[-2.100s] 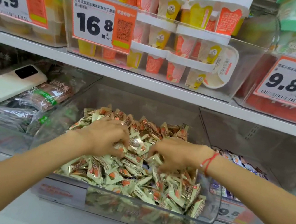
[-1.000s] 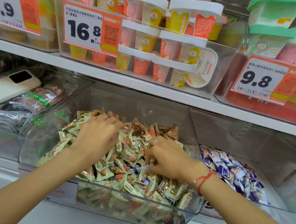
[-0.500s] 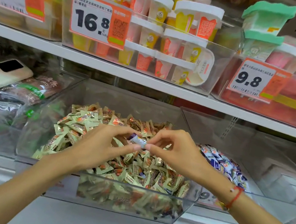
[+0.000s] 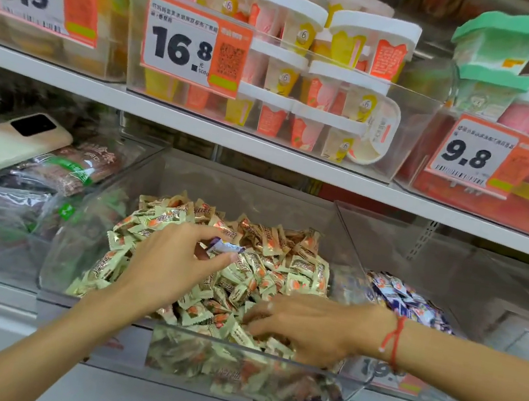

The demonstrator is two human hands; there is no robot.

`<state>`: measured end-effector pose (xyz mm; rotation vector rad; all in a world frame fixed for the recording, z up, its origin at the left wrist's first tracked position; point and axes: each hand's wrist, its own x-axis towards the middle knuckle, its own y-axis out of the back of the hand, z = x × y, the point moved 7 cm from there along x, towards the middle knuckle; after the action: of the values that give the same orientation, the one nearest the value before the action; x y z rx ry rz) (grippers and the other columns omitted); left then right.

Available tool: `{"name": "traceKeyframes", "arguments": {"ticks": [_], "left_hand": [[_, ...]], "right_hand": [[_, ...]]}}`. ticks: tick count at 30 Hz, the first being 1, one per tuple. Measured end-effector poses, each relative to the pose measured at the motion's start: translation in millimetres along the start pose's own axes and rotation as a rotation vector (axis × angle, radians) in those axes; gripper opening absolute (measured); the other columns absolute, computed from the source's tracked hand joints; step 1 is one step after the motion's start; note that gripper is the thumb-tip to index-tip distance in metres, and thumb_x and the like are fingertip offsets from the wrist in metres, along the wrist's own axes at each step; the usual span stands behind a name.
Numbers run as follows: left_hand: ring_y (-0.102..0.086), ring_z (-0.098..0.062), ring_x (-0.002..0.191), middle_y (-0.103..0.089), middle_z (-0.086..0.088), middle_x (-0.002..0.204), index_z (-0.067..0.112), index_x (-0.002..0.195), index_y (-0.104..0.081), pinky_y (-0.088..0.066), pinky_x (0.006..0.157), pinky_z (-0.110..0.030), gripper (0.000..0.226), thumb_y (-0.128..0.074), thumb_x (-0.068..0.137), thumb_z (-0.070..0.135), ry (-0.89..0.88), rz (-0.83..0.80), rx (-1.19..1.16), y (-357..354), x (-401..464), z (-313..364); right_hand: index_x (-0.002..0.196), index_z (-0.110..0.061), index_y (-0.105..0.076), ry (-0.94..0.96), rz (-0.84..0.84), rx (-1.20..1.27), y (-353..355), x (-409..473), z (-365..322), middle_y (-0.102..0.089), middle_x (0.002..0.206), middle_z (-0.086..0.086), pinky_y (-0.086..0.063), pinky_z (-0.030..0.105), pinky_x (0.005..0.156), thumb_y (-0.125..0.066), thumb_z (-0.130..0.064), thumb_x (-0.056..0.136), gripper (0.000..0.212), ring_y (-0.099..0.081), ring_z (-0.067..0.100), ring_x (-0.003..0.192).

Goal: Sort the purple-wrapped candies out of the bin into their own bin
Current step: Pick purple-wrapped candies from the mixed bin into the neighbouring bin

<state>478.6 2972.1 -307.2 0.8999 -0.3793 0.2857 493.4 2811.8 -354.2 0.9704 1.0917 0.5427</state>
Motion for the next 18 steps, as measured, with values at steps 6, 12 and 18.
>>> {"name": "traceKeyframes", "arguments": {"ticks": [6, 12, 18], "left_hand": [[-0.054, -0.001, 0.054, -0.065, 0.011, 0.065, 0.033, 0.087, -0.065, -0.039, 0.048, -0.025, 0.029, -0.054, 0.085, 0.06, 0.022, 0.015, 0.062, -3.7, 1.0, -1.1], [-0.05, -0.006, 0.049, -0.057, 0.004, 0.056, 0.023, 0.093, -0.064, -0.035, 0.046, -0.026, 0.035, -0.049, 0.088, 0.055, 0.087, 0.09, 0.075, 1.7, 3.7, -11.7], [-0.048, 0.0, 0.046, -0.059, 0.01, 0.056, 0.03, 0.11, -0.064, -0.031, 0.047, -0.022, 0.036, -0.052, 0.088, 0.056, 0.082, 0.004, -0.013, -7.4, 4.9, -15.0]], "right_hand": [[0.108, -0.019, -0.067, -0.036, 0.404, 0.155, 50.3, 39.8, 29.2, -0.068, 0.088, 0.001, -0.047, 0.034, 0.064, -0.065, -0.022, 0.088, 0.019, -0.058, 0.016, 0.074], [0.124, -0.028, -0.06, -0.236, 0.398, 0.509, 80.1, 50.1, 88.9, -0.061, 0.125, -0.003, -0.048, 0.03, 0.084, -0.066, -0.025, 0.088, 0.037, -0.061, 0.019, 0.099], [0.119, -0.037, -0.063, -0.332, 0.514, 0.171, 79.5, -3.1, 77.3, -0.061, 0.117, -0.011, -0.04, 0.029, 0.075, -0.06, -0.024, 0.091, 0.032, -0.054, 0.009, 0.1]]}}
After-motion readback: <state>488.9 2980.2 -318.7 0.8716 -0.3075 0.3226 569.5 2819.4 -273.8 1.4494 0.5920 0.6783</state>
